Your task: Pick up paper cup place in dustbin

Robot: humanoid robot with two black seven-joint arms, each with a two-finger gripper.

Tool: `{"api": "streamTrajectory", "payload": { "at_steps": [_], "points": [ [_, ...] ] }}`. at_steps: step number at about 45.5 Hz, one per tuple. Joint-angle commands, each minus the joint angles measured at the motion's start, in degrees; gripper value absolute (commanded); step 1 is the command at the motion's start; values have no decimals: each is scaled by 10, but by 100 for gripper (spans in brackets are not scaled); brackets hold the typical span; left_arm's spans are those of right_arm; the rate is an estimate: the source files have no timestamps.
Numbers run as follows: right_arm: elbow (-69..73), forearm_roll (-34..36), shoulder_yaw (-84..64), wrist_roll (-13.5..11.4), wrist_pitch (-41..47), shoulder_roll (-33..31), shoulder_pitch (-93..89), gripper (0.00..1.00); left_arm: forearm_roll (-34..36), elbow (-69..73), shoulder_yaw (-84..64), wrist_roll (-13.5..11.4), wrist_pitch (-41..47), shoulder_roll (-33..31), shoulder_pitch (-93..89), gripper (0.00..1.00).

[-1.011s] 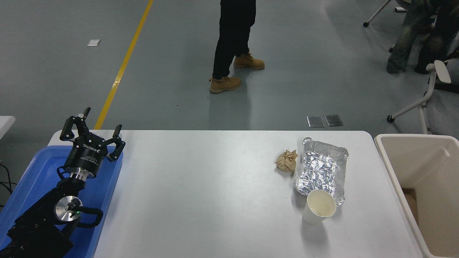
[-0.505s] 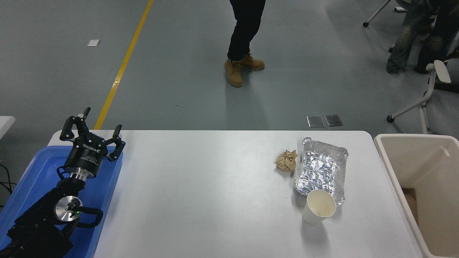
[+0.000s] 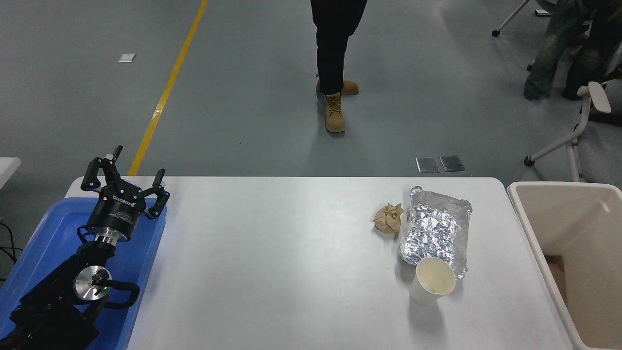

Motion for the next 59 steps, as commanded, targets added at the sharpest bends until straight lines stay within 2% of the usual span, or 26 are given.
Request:
{"api": "streamTrajectory", "payload": {
  "at_steps": [1, 22, 32, 38, 42, 47, 54, 59],
  "points": [
    [19, -1, 0, 0, 3, -6, 3, 100, 0, 0, 0, 0, 0, 0, 0, 98],
    [66, -1, -11, 1, 6, -63, 60, 100, 0, 0, 0, 0, 0, 0, 0, 98],
    [136, -3, -194, 2, 5, -92, 163, 100, 0, 0, 0, 0, 0, 0, 0, 98],
    [145, -4, -264, 5, 6, -86, 219, 100, 0, 0, 0, 0, 0, 0, 0, 98],
    [152, -4, -274, 20, 7, -73, 256, 100, 0, 0, 0, 0, 0, 0, 0, 98],
    [186, -12, -276, 60, 10, -66, 308, 100, 0, 0, 0, 0, 0, 0, 0, 98],
    [272, -81, -296, 116, 14, -70, 391, 100, 0, 0, 0, 0, 0, 0, 0, 98],
    [337, -146, -299, 134, 15, -75, 437, 100, 0, 0, 0, 0, 0, 0, 0, 98]
  ]
}}
